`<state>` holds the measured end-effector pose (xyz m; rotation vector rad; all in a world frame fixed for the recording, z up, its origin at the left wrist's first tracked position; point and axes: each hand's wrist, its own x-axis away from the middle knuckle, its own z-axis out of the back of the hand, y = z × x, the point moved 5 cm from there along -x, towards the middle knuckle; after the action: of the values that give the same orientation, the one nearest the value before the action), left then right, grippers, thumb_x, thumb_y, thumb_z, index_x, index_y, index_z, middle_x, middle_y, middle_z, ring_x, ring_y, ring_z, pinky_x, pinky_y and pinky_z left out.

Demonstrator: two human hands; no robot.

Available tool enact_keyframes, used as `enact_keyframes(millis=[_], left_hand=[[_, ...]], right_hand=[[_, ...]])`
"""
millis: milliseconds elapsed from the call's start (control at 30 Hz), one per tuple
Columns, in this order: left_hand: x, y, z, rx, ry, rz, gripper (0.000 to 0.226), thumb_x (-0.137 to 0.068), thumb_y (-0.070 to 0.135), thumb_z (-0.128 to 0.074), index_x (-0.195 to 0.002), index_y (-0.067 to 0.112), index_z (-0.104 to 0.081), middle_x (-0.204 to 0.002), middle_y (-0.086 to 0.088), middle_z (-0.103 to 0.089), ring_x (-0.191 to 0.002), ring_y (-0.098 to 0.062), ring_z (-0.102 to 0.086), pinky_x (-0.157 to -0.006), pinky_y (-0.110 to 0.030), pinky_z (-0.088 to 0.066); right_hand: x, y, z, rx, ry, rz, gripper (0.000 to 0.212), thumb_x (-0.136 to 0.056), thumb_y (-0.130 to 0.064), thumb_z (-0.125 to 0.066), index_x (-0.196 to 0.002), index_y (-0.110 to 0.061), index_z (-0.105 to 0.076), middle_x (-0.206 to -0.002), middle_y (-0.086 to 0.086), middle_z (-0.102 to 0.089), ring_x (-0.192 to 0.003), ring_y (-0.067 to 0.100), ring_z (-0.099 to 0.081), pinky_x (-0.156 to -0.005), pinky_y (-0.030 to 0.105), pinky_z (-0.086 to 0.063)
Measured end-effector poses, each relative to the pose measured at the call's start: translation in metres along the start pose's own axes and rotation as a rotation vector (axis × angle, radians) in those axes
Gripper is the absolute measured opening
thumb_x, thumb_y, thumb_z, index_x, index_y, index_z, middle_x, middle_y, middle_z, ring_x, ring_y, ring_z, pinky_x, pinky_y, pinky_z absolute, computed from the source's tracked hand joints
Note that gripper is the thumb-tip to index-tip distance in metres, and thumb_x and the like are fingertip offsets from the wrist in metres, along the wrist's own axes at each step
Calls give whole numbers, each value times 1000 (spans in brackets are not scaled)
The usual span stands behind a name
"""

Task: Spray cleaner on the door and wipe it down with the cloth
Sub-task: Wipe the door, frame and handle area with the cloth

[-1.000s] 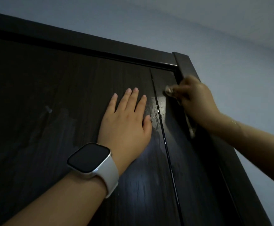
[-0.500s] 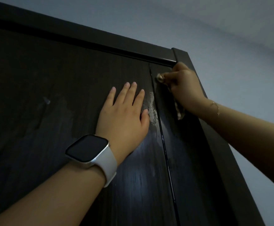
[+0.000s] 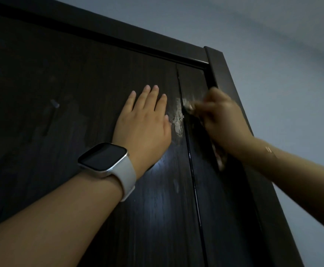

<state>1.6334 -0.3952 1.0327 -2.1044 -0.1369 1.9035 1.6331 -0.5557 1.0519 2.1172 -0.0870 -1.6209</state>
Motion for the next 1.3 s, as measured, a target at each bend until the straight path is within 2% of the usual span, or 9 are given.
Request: enact_keyframes(millis=[167, 300, 467, 667, 767, 967, 1033, 1133, 1300], left_hand=[[2, 0, -1, 5, 10, -2, 64, -92, 36, -13, -151, 15, -26, -160, -6, -20, -148, -19, -13, -120, -40, -6], [0, -1, -3, -5, -8, -7, 56, -100, 34, -18, -153, 15, -20, -162, -5, -13, -149, -18, -8, -121, -39, -3], [0, -1, -3, -8, -8, -3, 56, -100, 33, -18, -152, 14, -22, -161, -7, -15, -149, -20, -10, -121, -40, -5], [0, 0, -1, -5, -20, -2, 54, -101, 31, -25, -152, 14, -24, -161, -7, -16, -149, -19, -11, -121, -40, -6], [0, -1, -1, -3, -9, -1, 54, -101, 31, -29, -152, 14, -25, -161, -7, -17, -149, -19, -11, -121, -40, -6], [1, 4, 5, 9, 9, -7, 54, -97, 30, -25, -145, 12, -40, -156, -9, -30, -146, -22, -23, -119, -41, -12], [6, 8, 11, 14, 37, -15, 55, -91, 29, -27, -137, 11, -51, -150, -11, -40, -141, -24, -33, -118, -43, -18], [24, 23, 12, 36, -5, 16, 56, -91, 29, -29, -141, 12, -46, -152, -10, -38, -142, -24, -31, -118, -44, -18], [72, 52, 11, 44, -43, 49, 59, -91, 33, -25, -143, 12, -43, -153, -9, -37, -142, -23, -33, -116, -44, -21]], right_hand=[[-59, 19, -12, 23, 4, -111, 23, -98, -19, -53, -106, -9, -73, -94, 1, -41, -81, 13, -42, -66, 19, -29], [11, -25, 2, -30, -7, 14, 32, -97, -30, -45, -101, -12, -71, -91, -5, -41, -82, 8, -39, -67, 12, -25], [92, -57, 22, -92, -31, 148, 29, -93, -18, -47, -103, -9, -73, -86, 2, -49, -78, 14, -46, -60, 28, -44], [-22, -14, -8, -10, 50, -16, 17, -93, -13, -62, -104, -13, -74, -87, -2, -38, -81, 24, -50, -66, 27, -31], [-38, -11, -15, 36, 25, -61, 18, -93, -11, -61, -106, -13, -73, -90, -2, -36, -82, 18, -44, -67, 26, -29], [57, -52, 15, -73, 15, 46, 14, -92, -10, -58, -99, -12, -70, -88, -7, -35, -80, 13, -40, -64, 26, -31], [101, -69, 26, -140, -42, 43, 28, -97, -17, -44, -105, -10, -70, -85, -1, -43, -78, 18, -46, -58, 31, -40], [159, -87, 38, -233, -118, 23, 52, -105, -26, -22, -109, -5, -70, -84, 7, -54, -74, 25, -53, -55, 38, -48], [204, -100, 51, -364, -185, -4, 30, -98, -18, -45, -112, -15, -71, -88, -3, -51, -78, 17, -53, -61, 32, -50]])
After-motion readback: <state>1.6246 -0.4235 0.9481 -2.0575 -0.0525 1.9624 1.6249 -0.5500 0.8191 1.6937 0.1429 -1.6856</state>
